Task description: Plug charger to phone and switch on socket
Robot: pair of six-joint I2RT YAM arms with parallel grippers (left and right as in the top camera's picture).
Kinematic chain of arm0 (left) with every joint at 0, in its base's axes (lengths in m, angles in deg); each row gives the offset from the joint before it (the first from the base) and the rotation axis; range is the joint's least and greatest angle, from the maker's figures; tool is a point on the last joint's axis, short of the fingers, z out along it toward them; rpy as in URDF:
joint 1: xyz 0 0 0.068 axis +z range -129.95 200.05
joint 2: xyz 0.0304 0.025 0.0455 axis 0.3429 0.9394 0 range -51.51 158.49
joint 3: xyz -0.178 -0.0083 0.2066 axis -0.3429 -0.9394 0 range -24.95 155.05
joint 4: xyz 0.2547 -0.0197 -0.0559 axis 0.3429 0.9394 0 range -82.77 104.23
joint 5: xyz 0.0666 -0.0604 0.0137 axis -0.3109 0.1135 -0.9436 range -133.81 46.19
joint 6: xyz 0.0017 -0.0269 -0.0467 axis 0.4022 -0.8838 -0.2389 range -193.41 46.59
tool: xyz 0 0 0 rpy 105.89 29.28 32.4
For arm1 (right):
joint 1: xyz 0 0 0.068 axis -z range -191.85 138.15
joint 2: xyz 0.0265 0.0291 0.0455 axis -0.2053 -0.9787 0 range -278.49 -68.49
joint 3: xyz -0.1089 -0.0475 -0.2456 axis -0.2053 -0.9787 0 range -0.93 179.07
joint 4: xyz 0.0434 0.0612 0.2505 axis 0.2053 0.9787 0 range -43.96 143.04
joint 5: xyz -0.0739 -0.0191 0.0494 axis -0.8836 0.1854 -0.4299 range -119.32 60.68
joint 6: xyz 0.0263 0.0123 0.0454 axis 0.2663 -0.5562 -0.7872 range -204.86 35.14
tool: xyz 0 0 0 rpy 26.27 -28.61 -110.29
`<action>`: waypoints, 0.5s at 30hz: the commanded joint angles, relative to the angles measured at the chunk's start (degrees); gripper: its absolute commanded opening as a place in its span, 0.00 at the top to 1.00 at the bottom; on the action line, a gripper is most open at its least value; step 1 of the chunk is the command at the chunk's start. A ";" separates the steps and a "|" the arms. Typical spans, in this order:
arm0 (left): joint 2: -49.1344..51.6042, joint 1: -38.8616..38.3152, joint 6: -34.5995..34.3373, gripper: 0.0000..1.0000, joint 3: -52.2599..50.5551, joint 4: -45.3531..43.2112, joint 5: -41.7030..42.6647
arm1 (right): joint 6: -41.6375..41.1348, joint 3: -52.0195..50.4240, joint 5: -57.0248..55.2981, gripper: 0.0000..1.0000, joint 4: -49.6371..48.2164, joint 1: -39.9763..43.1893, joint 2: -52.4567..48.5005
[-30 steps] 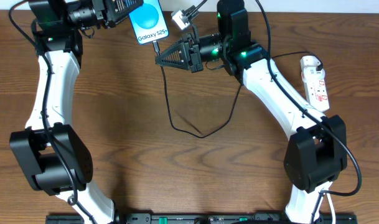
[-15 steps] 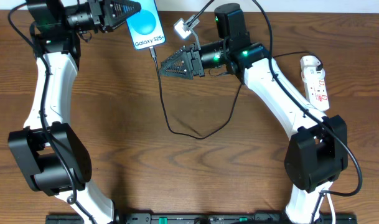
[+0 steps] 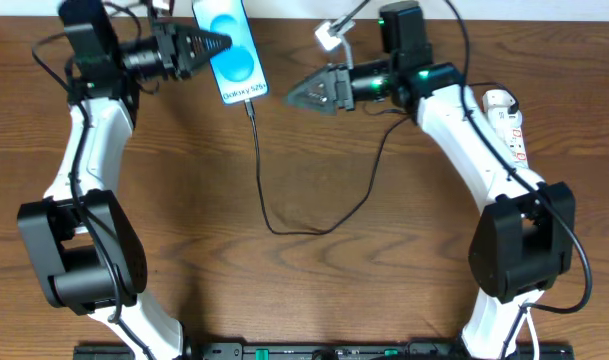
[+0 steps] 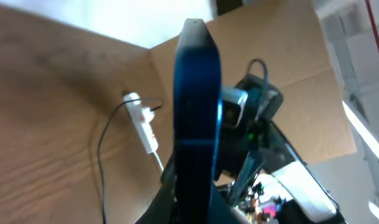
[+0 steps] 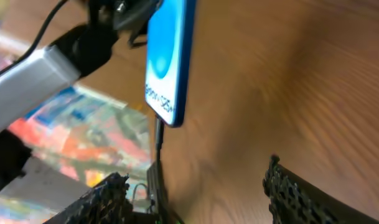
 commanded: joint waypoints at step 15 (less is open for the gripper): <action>-1.03 0.15 23.10 0.93 -13.88 18.10 -23.74 | 6.88 0.42 -22.49 0.31 15.19 -0.17 0.92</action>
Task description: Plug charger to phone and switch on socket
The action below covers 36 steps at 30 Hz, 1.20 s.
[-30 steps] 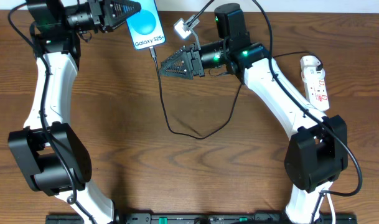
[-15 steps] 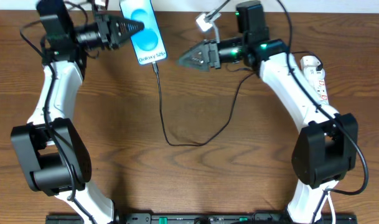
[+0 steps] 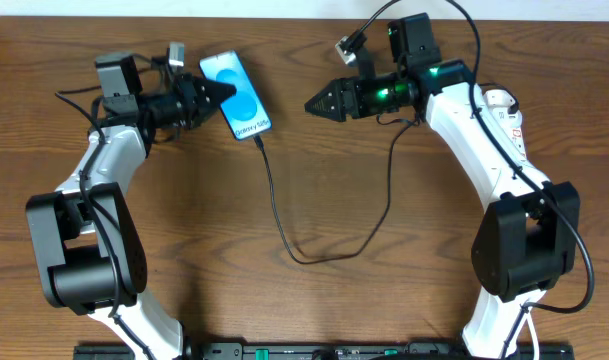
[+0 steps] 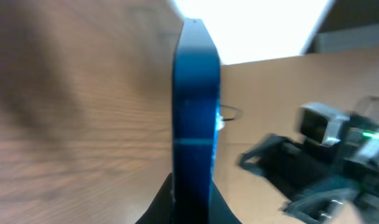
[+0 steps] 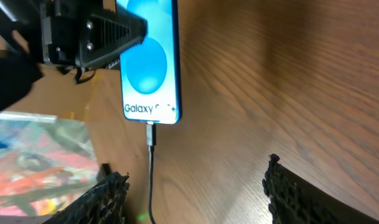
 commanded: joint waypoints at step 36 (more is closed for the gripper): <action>8.41 -0.55 18.45 0.93 -1.90 20.28 -20.76 | 2.95 0.37 -12.76 0.31 5.03 -4.09 0.92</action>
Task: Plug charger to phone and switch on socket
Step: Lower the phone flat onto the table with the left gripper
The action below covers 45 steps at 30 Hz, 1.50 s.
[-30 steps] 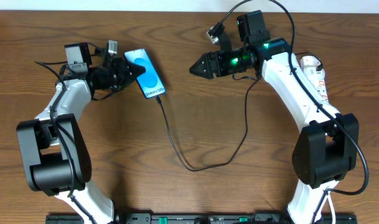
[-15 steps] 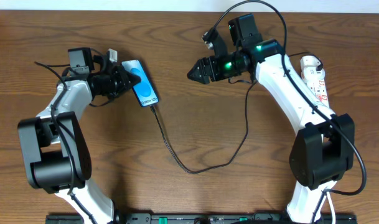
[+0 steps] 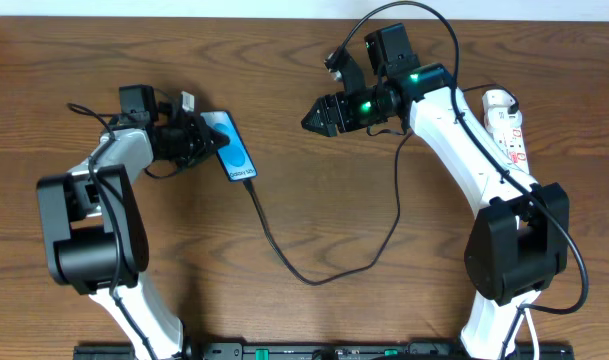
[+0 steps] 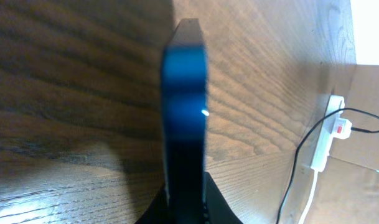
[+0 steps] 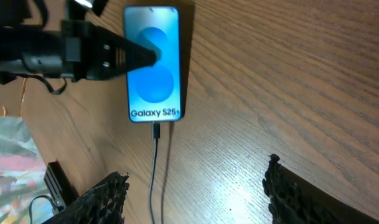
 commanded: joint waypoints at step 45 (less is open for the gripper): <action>2.73 -0.26 0.22 0.51 -0.28 7.87 -25.40 | 1.70 0.37 -0.35 0.31 0.04 -0.35 0.92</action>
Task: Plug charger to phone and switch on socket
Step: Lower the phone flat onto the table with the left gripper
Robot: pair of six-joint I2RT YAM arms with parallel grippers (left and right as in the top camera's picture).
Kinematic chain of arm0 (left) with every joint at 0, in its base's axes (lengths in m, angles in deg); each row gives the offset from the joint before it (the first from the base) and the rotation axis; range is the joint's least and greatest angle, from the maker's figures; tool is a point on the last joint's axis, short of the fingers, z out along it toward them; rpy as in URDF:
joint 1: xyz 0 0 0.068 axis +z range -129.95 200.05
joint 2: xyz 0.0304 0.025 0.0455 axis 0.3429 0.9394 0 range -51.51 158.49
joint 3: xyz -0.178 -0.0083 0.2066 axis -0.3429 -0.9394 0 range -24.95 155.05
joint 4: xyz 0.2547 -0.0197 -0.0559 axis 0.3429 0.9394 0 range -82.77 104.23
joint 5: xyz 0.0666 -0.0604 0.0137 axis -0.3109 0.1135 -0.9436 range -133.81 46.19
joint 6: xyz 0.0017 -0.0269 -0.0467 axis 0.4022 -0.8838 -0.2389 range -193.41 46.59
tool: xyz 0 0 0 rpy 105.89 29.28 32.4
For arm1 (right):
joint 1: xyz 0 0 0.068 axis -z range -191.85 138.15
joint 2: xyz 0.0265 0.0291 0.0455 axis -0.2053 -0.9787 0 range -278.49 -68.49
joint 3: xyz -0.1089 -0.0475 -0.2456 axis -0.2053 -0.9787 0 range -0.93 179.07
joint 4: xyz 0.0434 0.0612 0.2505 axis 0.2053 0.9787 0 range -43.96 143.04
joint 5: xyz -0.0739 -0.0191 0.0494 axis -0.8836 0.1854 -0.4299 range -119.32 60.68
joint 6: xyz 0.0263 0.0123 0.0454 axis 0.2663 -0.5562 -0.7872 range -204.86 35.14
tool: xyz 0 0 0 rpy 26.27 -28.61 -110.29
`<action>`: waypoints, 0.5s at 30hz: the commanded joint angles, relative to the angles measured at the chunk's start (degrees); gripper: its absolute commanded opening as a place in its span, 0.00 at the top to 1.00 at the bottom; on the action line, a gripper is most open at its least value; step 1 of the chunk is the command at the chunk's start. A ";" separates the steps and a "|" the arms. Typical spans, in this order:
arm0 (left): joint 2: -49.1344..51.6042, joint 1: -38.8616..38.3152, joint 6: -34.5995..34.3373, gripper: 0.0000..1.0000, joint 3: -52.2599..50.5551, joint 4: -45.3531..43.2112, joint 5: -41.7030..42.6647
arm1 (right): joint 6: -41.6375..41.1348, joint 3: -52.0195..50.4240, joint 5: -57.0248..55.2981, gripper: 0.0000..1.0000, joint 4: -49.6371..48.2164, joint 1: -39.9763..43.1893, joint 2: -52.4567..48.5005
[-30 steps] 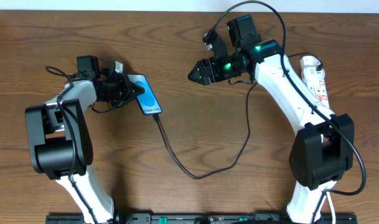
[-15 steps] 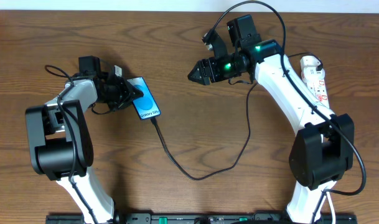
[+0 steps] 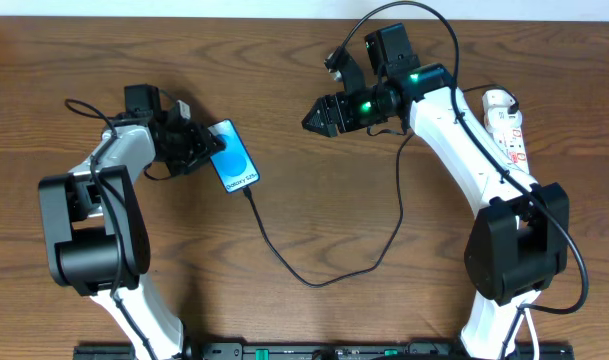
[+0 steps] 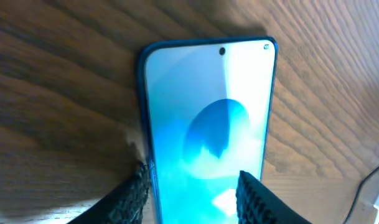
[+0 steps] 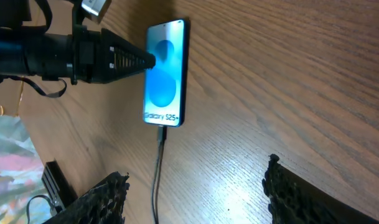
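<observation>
The blue-screened phone [image 3: 235, 159] lies flat and screen up on the wooden table [image 3: 314, 60], left of centre. It also shows as the phone [image 4: 208, 106] in the left wrist view and the phone [image 5: 165, 81] in the right wrist view. A black charger cable [image 3: 314, 282] is plugged into its lower end and loops off to the right. My left gripper [image 3: 206, 150] is open at the phone's left end, one finger to each side over the screen. My right gripper [image 3: 316, 113] is open and empty, apart from the phone to the right.
A white socket strip [image 3: 505, 120] lies at the far right of the table, behind my right arm. The cable's slack [image 5: 157, 180] runs across the table's middle between both arms.
The phone stood on its edge in my shut left gripper on the table. Now it lies flat, screen up, and that gripper is open. The right arm has not moved.
My left gripper held the plugged-in phone high near the table's back edge, with the open right gripper close by. Then the phone was lower and further left, then on its edge on the table. Now it lies flat, let go.
</observation>
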 commanded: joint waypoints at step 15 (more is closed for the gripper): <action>-3.76 1.14 2.73 0.39 0.76 3.15 -17.33 | 2.49 0.44 -1.36 0.35 0.44 1.36 1.79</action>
